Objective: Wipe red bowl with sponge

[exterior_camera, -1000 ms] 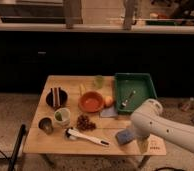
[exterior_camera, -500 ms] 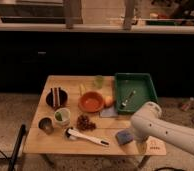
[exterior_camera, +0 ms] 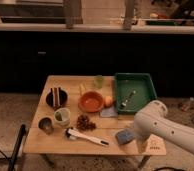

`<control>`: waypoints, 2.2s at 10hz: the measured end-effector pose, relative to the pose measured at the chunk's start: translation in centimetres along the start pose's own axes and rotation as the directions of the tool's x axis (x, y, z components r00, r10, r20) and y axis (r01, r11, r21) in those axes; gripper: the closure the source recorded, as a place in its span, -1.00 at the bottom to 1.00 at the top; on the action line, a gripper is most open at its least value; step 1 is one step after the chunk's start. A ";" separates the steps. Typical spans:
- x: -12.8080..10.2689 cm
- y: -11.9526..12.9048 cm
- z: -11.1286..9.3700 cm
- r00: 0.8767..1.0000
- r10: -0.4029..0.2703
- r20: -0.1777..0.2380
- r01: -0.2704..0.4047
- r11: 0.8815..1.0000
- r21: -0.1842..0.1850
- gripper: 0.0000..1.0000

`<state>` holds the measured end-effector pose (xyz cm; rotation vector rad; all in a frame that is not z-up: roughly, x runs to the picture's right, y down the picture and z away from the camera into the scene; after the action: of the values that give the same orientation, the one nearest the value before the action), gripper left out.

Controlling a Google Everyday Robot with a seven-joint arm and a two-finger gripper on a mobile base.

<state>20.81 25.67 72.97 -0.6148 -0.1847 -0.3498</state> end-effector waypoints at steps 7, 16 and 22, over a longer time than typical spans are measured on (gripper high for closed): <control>-1.3 -3.3 2.1 0.989 -0.066 0.130 0.069 0.997 -0.019 -0.60; 1.0 -3.8 5.8 0.966 -0.015 0.259 0.026 0.999 -0.036 -0.60; 2.0 -2.8 7.7 0.960 0.012 0.280 0.004 0.998 -0.058 -0.31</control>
<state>21.14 27.57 81.22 -0.7211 -0.4465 -0.2633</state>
